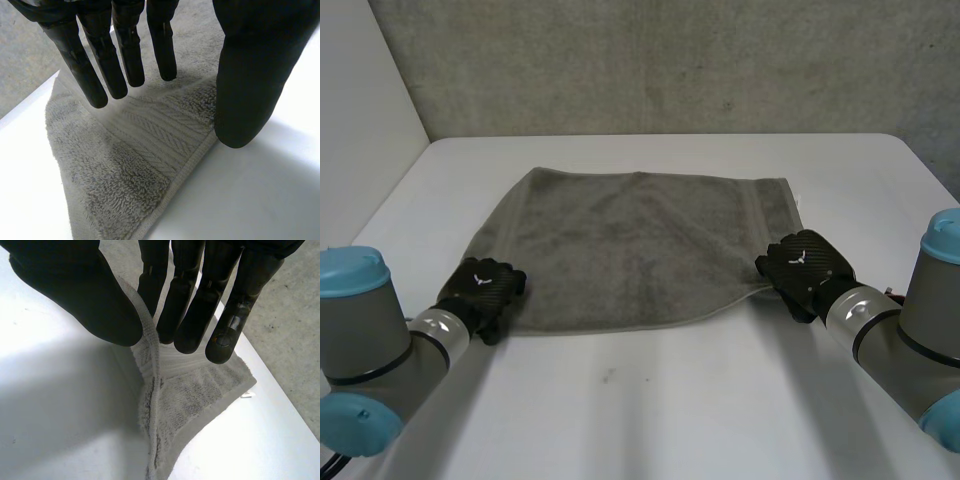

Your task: Fold the towel.

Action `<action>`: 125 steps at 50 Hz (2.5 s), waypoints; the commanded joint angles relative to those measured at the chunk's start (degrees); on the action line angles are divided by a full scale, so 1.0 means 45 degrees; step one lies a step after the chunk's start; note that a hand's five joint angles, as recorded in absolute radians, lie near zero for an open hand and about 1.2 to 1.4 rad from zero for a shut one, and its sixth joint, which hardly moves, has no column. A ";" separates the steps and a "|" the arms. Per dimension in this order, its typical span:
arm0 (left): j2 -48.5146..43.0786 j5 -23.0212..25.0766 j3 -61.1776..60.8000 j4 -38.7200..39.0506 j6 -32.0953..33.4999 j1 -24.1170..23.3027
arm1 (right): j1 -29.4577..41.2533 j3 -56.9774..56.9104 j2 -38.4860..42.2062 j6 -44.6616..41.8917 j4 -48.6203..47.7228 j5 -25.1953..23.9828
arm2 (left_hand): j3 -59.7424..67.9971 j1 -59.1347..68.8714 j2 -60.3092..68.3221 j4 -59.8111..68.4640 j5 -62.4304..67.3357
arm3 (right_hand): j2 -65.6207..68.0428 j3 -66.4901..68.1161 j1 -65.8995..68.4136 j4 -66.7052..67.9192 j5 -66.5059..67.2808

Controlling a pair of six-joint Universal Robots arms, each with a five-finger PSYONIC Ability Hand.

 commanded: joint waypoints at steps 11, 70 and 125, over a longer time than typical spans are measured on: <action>-0.0820 -0.0002 0.1079 0.0031 0.0000 0.0024 | 0.0045 0.0025 0.0026 -0.0020 -0.0038 -0.0001 | 0.3965 0.3945 0.3971 0.3951 0.3946 | 0.2757 0.2638 0.5436 0.2581 0.2940; 0.0488 0.0721 0.2467 -0.3797 0.1094 -0.0171 | -0.1869 -0.1283 -0.0892 -0.2872 0.4610 -0.0040 | 1.0729 1.0709 1.0735 1.0715 1.0710 | 0.2757 0.2638 0.5436 0.2581 0.2940; -0.5569 0.0857 1.2897 -0.2001 0.2676 -0.1089 | -0.0072 -0.6891 0.4110 -0.0645 -0.1816 0.2304 | -0.4827 -0.4847 -0.4820 -0.4841 -0.4845 | -1.2799 -1.2918 -1.0119 -1.2975 -1.2615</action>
